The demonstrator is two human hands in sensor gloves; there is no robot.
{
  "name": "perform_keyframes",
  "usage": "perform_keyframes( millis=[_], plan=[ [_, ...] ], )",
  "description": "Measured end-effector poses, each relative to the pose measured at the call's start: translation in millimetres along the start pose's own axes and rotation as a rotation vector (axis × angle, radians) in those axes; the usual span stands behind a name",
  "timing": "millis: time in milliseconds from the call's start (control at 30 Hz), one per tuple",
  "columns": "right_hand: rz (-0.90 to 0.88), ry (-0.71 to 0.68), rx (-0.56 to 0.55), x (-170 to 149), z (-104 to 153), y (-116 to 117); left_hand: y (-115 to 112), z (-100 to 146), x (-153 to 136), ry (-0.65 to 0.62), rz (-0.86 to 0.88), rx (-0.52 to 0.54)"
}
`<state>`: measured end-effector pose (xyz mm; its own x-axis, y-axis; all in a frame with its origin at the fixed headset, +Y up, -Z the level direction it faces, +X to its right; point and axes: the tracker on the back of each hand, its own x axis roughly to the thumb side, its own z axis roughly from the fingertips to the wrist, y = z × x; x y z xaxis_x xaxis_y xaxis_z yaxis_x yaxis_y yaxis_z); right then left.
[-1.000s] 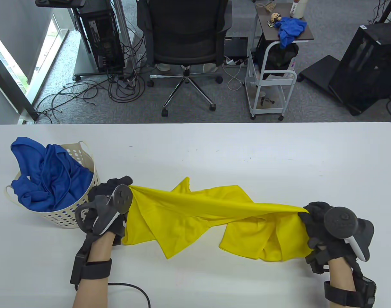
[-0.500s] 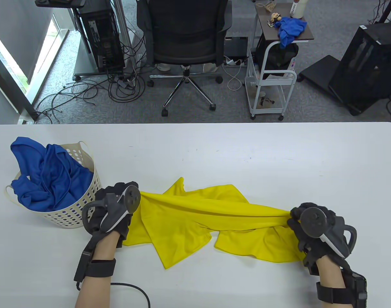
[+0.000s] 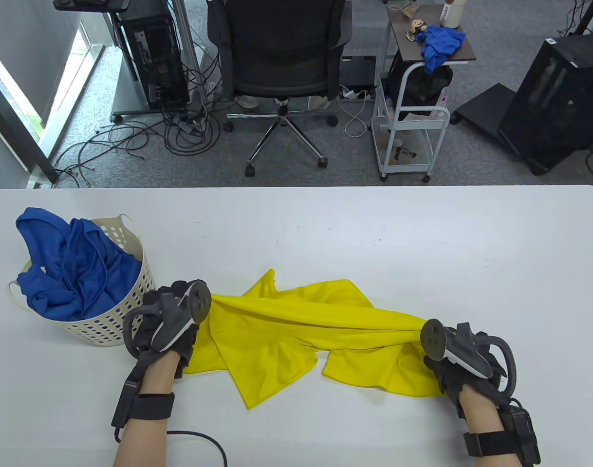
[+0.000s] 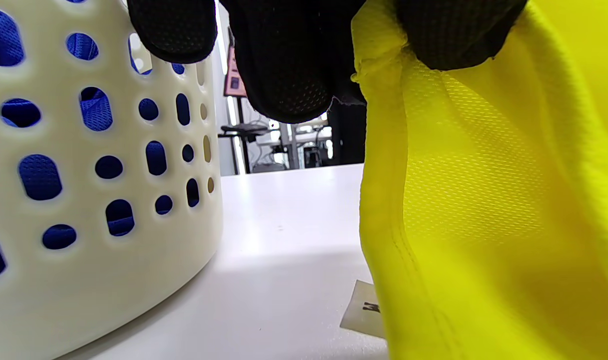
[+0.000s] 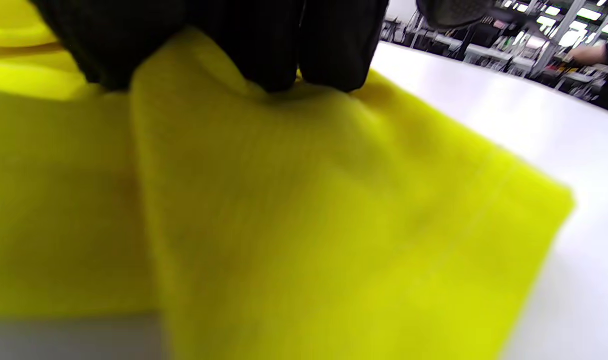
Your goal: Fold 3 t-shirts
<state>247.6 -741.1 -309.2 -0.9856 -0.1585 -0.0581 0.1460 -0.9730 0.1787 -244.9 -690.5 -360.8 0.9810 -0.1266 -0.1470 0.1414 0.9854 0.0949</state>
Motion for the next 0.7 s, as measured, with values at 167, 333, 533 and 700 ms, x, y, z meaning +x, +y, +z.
perform_keyframes(
  millis=[167,333,533,700],
  plan=[
    [-0.079,0.065,-0.086,-22.2,6.6,-16.9,0.4,-0.1,-0.7,0.001,0.002,0.001],
    [-0.223,0.088,-0.053,-53.4,9.5,-26.0,7.9,6.5,2.3,-0.021,0.054,-0.058],
    [-0.047,0.204,0.006,-77.1,-65.7,-58.6,48.9,-48.5,45.7,-0.06,-0.092,-0.053],
    [-0.117,0.463,-0.729,-106.0,-79.2,-204.2,167.9,-103.6,27.0,0.214,0.033,0.307]
  ],
)
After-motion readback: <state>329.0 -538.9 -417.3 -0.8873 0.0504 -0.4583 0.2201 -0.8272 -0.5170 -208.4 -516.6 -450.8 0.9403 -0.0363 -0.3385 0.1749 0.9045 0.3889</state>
